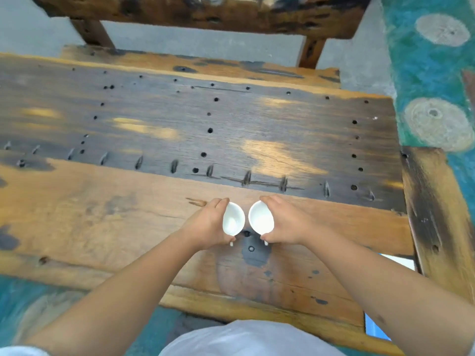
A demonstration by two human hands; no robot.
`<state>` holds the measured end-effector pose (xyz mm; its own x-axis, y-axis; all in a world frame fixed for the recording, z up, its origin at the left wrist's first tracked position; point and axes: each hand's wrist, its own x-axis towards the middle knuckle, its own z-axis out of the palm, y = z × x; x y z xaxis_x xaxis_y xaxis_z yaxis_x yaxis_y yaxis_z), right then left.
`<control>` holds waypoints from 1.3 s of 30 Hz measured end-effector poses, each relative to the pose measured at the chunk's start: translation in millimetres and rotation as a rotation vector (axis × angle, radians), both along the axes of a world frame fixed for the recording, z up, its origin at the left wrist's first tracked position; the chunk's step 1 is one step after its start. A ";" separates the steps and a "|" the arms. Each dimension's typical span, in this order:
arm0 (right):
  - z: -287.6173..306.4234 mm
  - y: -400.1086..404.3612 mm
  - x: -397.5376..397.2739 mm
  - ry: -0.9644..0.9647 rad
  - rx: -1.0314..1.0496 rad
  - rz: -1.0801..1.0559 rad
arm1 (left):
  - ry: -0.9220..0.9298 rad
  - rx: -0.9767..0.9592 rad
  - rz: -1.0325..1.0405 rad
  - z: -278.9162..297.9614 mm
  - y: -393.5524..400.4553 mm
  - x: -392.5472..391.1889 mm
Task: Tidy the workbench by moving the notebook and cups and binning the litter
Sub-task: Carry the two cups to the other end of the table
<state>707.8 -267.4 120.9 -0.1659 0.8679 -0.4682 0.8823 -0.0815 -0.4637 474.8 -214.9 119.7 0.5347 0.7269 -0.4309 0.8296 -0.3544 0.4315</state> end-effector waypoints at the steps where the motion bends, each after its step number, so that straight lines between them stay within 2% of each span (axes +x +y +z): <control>1: 3.4 0.3 -9.4 0.005 0.008 0.043 | -0.003 0.015 0.031 5.0 -9.1 -9.2; 8: 23.2 -0.8 -92.9 0.017 0.030 0.297 | -0.073 0.076 0.297 31.5 -72.4 -91.8; 16: 56.2 -0.6 -233.3 0.060 0.074 0.545 | -0.178 0.140 0.578 49.8 -130.5 -237.5; 26: 89.5 -2.8 -480.8 0.078 0.102 0.718 | -0.179 0.187 0.823 72.3 -193.1 -464.7; 33: 83.9 -9.9 -652.0 0.104 0.086 0.957 | -0.130 0.193 1.085 75.7 -247.5 -597.7; 39: 65.9 17.6 -777.3 0.119 0.103 1.127 | -0.132 0.147 1.288 64.9 -251.7 -688.5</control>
<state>-69.5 -249.8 186.8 -0.9147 0.2300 -0.3322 0.3790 0.7736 -0.5078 -213.7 -466.5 184.5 -0.5455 0.7819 -0.3019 0.5614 0.6083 0.5610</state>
